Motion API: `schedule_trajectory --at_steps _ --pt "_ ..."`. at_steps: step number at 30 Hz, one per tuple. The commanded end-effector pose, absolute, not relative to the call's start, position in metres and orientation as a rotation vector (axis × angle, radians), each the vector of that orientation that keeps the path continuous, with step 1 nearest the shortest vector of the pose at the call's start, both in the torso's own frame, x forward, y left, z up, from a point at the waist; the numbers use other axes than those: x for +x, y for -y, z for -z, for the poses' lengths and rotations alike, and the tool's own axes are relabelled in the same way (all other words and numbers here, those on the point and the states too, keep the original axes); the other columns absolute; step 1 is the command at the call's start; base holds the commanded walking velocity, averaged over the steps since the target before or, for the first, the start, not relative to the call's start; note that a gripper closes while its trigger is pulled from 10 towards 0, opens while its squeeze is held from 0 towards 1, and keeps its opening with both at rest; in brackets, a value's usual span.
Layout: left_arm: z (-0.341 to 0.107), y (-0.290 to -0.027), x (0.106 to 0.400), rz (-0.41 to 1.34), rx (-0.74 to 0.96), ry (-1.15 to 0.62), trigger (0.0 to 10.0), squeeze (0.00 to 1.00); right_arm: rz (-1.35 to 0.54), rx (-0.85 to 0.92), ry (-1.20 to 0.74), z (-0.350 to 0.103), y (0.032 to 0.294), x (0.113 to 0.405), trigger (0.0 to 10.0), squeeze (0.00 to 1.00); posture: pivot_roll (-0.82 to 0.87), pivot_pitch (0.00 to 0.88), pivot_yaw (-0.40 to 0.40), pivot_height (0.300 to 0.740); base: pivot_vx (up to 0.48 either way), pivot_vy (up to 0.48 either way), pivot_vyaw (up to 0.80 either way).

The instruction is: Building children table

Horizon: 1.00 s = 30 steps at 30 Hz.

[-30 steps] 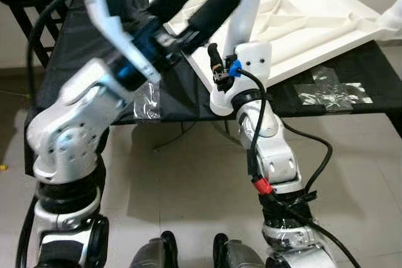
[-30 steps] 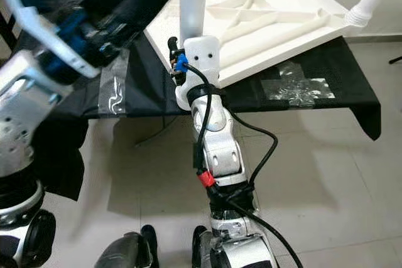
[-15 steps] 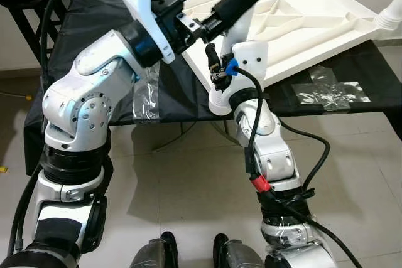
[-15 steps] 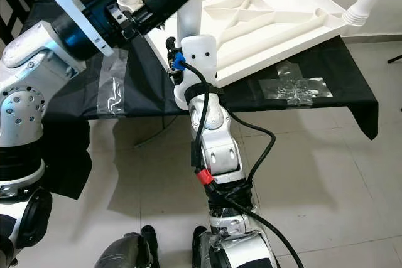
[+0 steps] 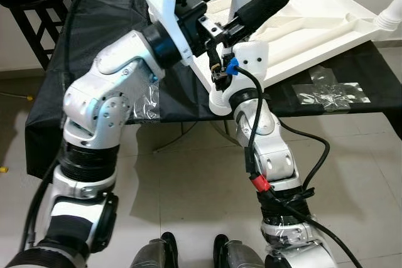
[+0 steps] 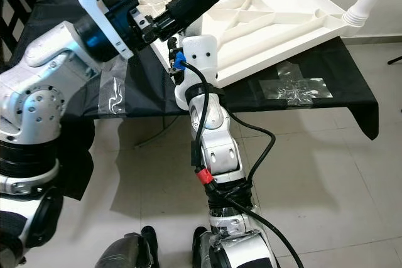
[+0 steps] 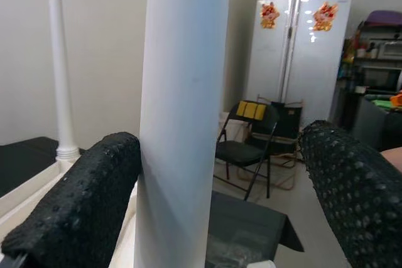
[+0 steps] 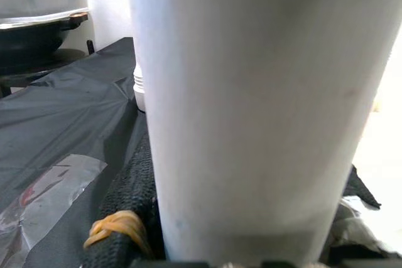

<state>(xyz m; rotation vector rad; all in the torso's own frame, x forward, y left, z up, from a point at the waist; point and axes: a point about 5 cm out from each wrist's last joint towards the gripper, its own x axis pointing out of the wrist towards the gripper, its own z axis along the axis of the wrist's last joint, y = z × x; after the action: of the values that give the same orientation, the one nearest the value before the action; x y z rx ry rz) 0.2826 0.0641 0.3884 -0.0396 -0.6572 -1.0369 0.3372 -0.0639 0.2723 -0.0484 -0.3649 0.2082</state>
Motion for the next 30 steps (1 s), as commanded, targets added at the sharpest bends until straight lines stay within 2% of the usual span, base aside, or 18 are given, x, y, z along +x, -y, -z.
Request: schedule_trajectory --at_steps 1,12,17,18,21,22,26,30 --pt "-0.392 -0.055 0.277 1.061 -0.005 0.681 10.0 0.00 -0.227 -0.044 0.227 -0.245 0.059 0.341 10.0 0.00 0.02 0.241 -0.028 0.740 0.000 0.000 0.00" --pt "-0.395 -0.050 0.291 1.064 0.023 0.666 10.0 0.00 -0.235 -0.041 0.228 -0.245 0.058 0.340 10.0 0.00 0.02 0.244 -0.028 0.740 0.000 0.000 0.00" --pt "-0.407 -0.031 0.311 1.007 0.065 0.640 10.0 0.00 -0.233 -0.037 0.230 -0.246 0.058 0.340 10.0 0.00 0.02 0.246 -0.023 0.740 0.000 0.000 0.00" --pt "-0.409 -0.028 0.311 1.004 0.065 0.639 3.9 0.00 -0.233 -0.036 0.231 -0.247 0.058 0.340 10.0 0.00 0.02 0.246 -0.022 0.740 0.000 0.000 0.00" --pt "-0.411 -0.025 0.309 1.003 0.067 0.640 3.9 0.00 -0.233 -0.034 0.231 -0.247 0.057 0.340 10.0 0.00 0.02 0.246 -0.022 0.740 0.000 0.000 0.00" --pt "-0.412 -0.020 0.300 1.015 0.071 0.645 0.0 0.00 -0.233 -0.033 0.231 -0.247 0.057 0.340 10.0 0.00 0.02 0.248 -0.022 0.740 0.000 0.000 0.00" --pt "-0.415 -0.011 0.284 1.039 0.093 0.658 0.0 0.00 -0.231 -0.032 0.231 -0.248 0.058 0.340 10.0 0.00 0.02 0.250 -0.022 0.740 0.000 0.000 0.00" --pt "-0.417 -0.003 0.281 1.052 0.113 0.662 0.0 0.00 -0.229 -0.031 0.231 -0.248 0.059 0.340 10.0 0.00 0.02 0.251 -0.020 0.740 0.000 0.000 0.00"
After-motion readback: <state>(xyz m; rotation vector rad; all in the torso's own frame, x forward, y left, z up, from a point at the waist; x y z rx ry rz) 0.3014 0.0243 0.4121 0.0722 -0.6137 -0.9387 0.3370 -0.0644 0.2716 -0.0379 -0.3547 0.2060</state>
